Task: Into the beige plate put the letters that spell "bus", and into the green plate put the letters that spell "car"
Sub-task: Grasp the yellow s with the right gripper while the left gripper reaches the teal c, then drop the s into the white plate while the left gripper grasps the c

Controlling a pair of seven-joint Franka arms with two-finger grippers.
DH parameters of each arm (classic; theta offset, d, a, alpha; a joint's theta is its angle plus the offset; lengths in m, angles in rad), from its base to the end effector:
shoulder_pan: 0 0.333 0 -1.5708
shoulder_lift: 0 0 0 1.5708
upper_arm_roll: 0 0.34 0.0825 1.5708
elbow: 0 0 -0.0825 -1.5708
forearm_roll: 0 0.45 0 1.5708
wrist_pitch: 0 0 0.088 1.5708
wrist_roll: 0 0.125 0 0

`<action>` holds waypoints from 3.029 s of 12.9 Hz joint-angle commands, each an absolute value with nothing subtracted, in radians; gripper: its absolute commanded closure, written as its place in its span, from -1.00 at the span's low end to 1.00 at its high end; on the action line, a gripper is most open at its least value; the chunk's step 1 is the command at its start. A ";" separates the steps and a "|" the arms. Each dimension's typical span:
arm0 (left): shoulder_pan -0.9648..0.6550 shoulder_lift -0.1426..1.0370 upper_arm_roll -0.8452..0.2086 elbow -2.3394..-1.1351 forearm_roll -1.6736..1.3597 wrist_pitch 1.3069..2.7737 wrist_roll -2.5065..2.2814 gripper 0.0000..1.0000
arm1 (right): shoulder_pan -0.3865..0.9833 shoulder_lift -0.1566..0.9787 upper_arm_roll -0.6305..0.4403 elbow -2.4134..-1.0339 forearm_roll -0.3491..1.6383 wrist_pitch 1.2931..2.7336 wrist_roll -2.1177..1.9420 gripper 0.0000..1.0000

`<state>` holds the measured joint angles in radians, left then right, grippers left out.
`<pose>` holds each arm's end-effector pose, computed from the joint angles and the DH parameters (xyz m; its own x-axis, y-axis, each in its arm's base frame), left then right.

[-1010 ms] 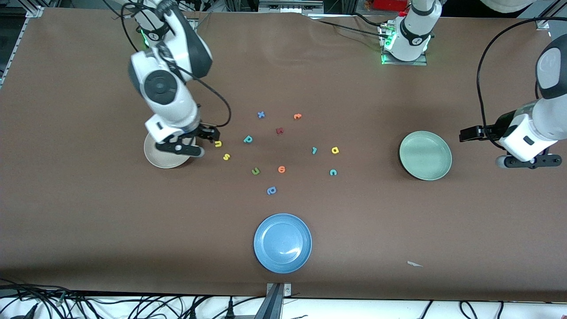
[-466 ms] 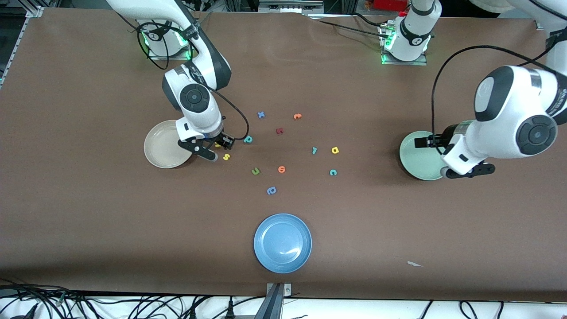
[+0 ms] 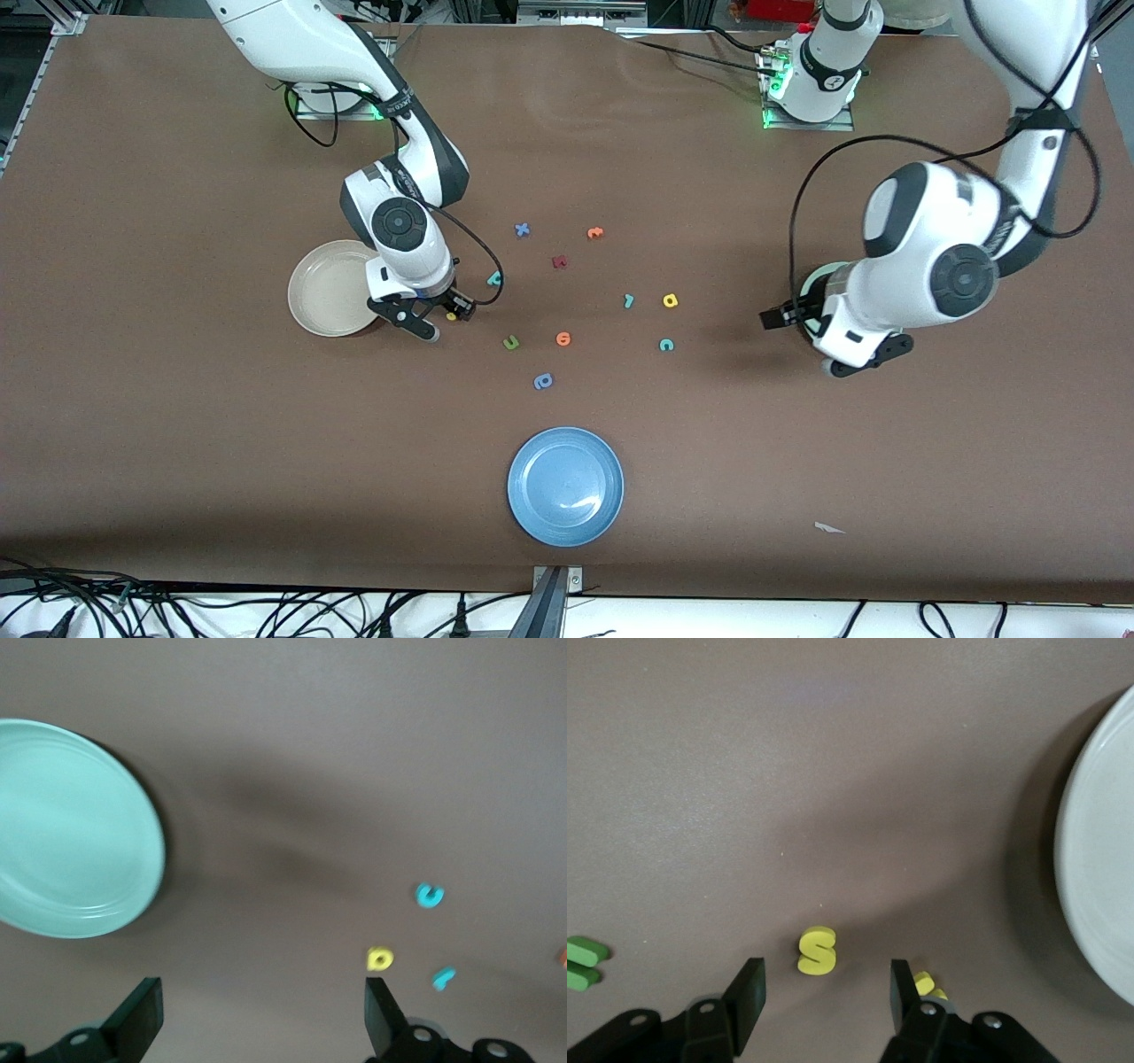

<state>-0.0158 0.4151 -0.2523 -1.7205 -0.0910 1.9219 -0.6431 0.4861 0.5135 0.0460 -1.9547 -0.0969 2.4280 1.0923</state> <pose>0.6731 -0.1808 0.3083 0.8783 0.3950 -0.2694 0.4151 -0.9096 0.0195 0.5756 0.3371 0.1602 0.8819 -0.4712 0.0151 -0.4713 -0.8803 0.0532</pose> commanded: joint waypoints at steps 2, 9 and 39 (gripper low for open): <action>-0.069 0.500 -0.247 -1.713 -0.094 2.070 -0.819 -1.00 | 0.503 0.540 0.043 -1.931 -0.107 2.427 1.124 -0.29; -0.204 0.666 -0.245 -1.695 0.112 2.275 -1.161 -0.99 | 0.502 0.569 0.038 -1.931 -0.107 2.479 1.233 -0.27; -0.301 0.790 -0.252 -1.589 0.155 2.286 -1.124 -0.05 | 0.497 0.328 -0.212 -2.226 -0.117 2.433 0.962 -0.99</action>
<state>-0.2929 0.7795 -0.2559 -1.6135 0.1806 2.2919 -1.1412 0.4896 0.3902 -0.2055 -2.1919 -0.1039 2.4313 0.9636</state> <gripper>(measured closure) 0.445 0.612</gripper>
